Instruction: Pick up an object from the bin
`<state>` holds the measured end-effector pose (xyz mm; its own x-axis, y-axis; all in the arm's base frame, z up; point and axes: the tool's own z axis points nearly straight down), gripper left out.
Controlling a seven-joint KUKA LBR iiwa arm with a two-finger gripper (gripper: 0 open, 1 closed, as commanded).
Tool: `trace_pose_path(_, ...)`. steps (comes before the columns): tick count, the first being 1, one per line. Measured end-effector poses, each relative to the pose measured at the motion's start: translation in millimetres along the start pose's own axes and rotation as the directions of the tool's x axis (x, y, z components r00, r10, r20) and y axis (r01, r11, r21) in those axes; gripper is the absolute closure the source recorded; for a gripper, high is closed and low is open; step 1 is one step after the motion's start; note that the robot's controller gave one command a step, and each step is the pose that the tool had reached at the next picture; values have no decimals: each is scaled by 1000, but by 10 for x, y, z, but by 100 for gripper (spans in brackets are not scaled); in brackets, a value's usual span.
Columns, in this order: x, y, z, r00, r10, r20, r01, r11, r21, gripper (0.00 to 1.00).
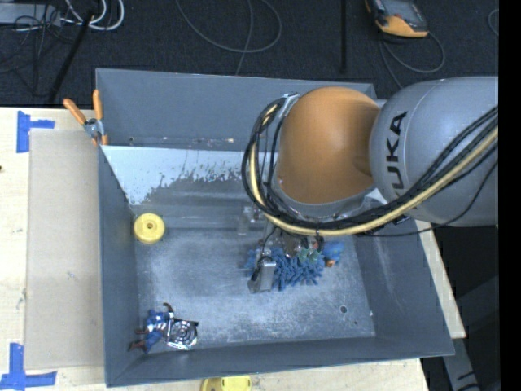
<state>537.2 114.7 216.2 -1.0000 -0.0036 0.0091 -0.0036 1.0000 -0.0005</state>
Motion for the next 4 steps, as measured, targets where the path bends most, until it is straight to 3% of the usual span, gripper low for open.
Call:
trace_pose_path(1,-14,-8,-47,1000,3,8,-3,1000,-1,0)
trace_pose_path(2,274,399,659,995,-100,12,100,995,0,0)
trace_pose_path(3,-432,-243,1235,946,-324,13,324,946,3,0)
trace_pose_path(4,-286,27,1379,939,-345,8,345,939,4,0)
